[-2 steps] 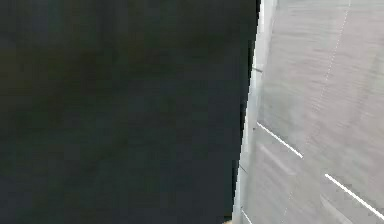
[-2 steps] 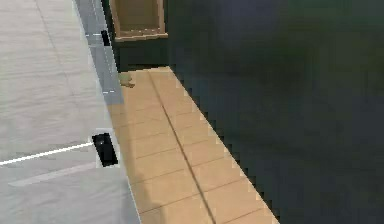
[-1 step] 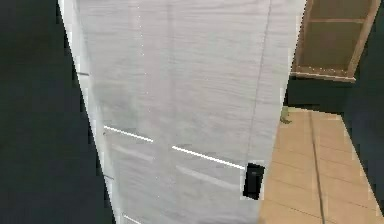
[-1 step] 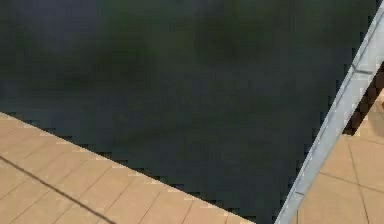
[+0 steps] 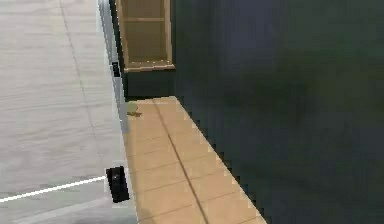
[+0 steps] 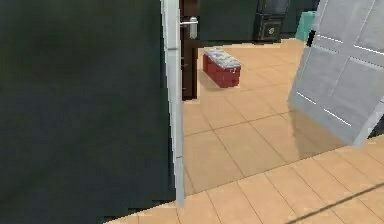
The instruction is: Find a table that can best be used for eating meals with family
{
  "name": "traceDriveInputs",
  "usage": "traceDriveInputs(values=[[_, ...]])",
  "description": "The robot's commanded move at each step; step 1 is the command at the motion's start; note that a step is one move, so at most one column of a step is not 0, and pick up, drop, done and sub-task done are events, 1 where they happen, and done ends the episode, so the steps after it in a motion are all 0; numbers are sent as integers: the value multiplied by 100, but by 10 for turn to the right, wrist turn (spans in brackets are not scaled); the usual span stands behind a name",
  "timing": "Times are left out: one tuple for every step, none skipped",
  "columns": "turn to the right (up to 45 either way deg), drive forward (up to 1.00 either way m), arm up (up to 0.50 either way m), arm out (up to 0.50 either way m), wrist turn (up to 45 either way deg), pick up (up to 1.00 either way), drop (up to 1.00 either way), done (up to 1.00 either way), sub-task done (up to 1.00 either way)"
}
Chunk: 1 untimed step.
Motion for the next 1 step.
traceDriveInputs(values=[[420, 0, 0, 0, 0, 0, 0, 0, 0]])
